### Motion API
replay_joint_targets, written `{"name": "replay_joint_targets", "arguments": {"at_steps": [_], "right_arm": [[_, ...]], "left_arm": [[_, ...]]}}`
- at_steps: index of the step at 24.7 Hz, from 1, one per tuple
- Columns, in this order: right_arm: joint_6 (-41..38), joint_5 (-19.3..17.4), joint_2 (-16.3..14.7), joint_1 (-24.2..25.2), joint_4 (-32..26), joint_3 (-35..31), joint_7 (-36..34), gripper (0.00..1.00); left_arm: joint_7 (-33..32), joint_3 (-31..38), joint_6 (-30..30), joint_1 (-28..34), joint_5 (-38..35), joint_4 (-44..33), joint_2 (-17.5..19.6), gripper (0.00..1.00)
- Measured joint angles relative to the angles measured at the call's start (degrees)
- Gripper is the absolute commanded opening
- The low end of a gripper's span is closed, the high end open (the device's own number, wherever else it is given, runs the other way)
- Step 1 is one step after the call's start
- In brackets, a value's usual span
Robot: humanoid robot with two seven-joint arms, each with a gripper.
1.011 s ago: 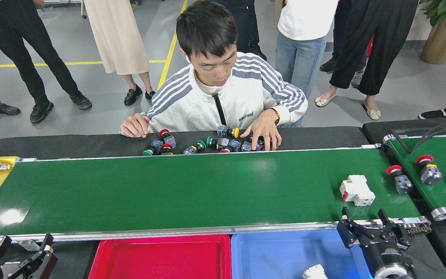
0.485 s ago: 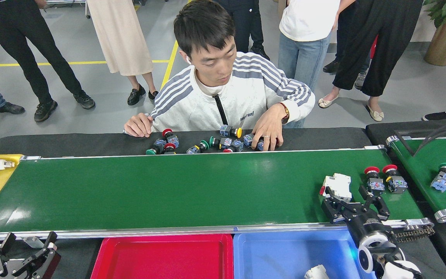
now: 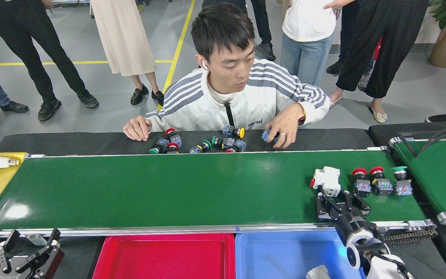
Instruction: Pick switch part from conveyor to tray
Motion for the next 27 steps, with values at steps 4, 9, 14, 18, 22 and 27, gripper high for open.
{"name": "replay_joint_targets", "arguments": {"at_steps": [4, 9, 14, 18, 22, 27], "right_arm": [[-2.3, 0.0, 0.0, 5.0, -8.8, 0.0, 0.1, 0.02], [-11.5, 0.0, 0.0, 21.3, -26.0, -0.4, -0.1, 0.5], [-19.1, 0.0, 0.1, 28.2, -29.9, -0.4, -1.2, 1.0], [-17.8, 0.0, 1.7, 28.2, -29.9, -2.5, -1.4, 1.0], [-3.8, 2.7, 5.4, 28.1, -29.9, -4.7, -1.5, 1.0], [6.1, 3.8, 4.9, 27.0, -28.1, -4.8, -1.8, 1.0]], "left_arm": [[0.0, 0.0, 0.0, 0.0, 0.0, 0.0, 0.0, 1.0], [0.0, 0.0, 0.0, 0.0, 0.0, 0.0, 0.0, 1.0], [0.0, 0.0, 0.0, 0.0, 0.0, 0.0, 0.0, 1.0], [0.0, 0.0, 0.0, 0.0, 0.0, 0.0, 0.0, 1.0], [0.0, 0.0, 0.0, 0.0, 0.0, 0.0, 0.0, 1.0], [0.0, 0.0, 0.0, 0.0, 0.0, 0.0, 0.0, 1.0]]}}
